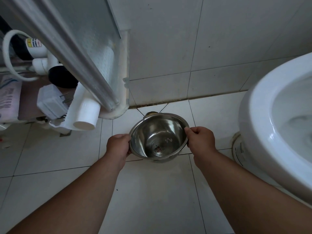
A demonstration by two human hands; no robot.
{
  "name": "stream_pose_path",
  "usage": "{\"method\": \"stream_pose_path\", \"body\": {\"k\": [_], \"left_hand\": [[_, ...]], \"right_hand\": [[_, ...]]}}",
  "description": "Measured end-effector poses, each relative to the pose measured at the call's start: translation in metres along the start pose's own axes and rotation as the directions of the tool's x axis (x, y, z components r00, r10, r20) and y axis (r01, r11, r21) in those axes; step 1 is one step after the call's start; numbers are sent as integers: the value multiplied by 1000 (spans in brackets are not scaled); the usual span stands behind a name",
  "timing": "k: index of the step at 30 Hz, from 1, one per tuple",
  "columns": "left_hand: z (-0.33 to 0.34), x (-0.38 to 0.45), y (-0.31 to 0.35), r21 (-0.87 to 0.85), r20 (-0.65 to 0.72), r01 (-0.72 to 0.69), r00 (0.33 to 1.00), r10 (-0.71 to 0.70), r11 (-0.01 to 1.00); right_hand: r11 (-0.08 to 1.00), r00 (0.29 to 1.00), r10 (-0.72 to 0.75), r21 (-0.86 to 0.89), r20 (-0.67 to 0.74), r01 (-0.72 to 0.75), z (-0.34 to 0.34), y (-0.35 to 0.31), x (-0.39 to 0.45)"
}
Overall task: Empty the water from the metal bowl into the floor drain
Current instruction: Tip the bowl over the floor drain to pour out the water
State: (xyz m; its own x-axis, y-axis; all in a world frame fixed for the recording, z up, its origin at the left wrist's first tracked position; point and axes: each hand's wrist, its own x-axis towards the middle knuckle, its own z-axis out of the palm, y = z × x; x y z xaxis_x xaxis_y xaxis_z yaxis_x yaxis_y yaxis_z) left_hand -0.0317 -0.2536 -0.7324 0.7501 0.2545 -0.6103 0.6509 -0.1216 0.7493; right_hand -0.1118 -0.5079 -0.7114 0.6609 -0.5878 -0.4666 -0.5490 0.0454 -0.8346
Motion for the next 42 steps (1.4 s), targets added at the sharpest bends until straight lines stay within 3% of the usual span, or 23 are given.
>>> {"method": "stream_pose_path", "body": {"k": [42], "left_hand": [[3,-6,-1,0,-8,-1,1000,1,1000]], "right_hand": [[1000,1000,8,5,1,-8,-9,-3,-4]]}}
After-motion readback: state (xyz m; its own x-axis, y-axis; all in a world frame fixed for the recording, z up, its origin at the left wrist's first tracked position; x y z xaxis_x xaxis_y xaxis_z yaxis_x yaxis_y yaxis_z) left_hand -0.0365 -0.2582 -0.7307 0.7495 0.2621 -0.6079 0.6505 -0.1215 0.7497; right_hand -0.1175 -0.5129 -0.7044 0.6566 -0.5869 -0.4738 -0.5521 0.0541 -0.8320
